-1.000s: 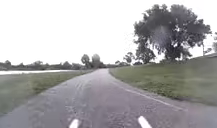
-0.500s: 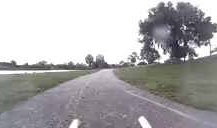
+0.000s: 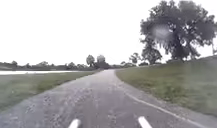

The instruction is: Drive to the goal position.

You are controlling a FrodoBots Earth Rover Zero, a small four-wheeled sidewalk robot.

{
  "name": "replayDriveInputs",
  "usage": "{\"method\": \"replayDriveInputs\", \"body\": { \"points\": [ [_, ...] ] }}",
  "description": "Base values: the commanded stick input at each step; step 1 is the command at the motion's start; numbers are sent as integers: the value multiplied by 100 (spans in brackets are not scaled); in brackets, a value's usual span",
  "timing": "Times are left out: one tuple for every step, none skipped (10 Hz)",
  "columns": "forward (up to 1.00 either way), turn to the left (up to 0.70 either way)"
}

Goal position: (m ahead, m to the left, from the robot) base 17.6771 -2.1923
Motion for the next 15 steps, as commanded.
{"method": "replayDriveInputs", "body": {
  "points": [
    [70,25],
    [70,15],
    [70,7],
    [70,0],
    [70,0],
    [70,0],
    [70,0],
    [70,0],
    [70,0],
    [70,0],
    [70,0],
    [70,0],
    [70,1],
    [70,3],
    [70,15]
  ]
}}
